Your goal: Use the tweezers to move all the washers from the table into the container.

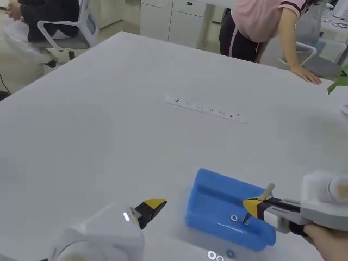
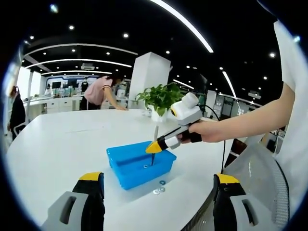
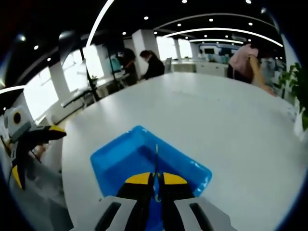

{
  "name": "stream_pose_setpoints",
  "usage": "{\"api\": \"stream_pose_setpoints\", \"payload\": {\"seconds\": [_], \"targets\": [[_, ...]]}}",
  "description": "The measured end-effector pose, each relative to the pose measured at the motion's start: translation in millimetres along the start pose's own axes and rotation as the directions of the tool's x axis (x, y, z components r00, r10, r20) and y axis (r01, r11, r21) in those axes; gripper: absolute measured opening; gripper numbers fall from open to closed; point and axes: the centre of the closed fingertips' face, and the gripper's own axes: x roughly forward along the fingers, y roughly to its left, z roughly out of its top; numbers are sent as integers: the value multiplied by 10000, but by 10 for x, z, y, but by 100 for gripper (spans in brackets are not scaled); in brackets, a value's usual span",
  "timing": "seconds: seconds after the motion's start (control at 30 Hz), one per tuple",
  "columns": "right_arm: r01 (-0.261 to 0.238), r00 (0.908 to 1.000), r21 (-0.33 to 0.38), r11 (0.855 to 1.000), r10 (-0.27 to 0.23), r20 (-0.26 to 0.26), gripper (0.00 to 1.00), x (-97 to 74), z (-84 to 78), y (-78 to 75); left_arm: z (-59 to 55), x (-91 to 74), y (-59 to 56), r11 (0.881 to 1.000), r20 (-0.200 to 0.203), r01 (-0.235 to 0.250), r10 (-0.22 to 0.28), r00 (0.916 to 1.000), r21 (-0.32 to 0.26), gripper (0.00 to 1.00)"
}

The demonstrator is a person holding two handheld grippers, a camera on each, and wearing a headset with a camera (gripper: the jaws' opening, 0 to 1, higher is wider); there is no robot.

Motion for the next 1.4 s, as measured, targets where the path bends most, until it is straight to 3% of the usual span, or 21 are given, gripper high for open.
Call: {"api": "stream_pose_setpoints", "payload": {"seconds": [0.33,0.53,0.8,0.93,1.07,1.2,1.27,1.4], "targets": [[-34,9995,-147,9999,39,303,4,-108,78,67,-46,5,-10,9999,-256,60,-57,9997,119,95],[-209,9962,-58,9998,213,847,4,-288,225,195,-70,8,-22,9997,-392,131,-123,9992,190,95],[-682,9847,7,9977,672,1606,4,-521,359,451,-95,13,-26,9996,-526,181,-171,9985,198,94],[-1057,9832,235,9941,1010,1522,4,-541,257,596,-125,20,-41,9993,-690,261,-243,9973,254,93],[-1174,9867,247,9928,1138,1160,4,-473,41,691,-150,25,-44,9990,-816,284,-255,9963,353,93],[-1299,9890,425,9906,1265,765,4,-356,-203,719,-126,25,-65,9990,-675,386,-369,9970,230,93],[-1373,9891,526,9891,1340,616,4,-320,-272,735,-111,22,-68,9991,-590,405,-396,9975,156,93],[-1309,9904,506,9901,1284,505,4,-252,-335,701,-147,25,-64,9991,-787,373,-356,9963,202,92]]}}
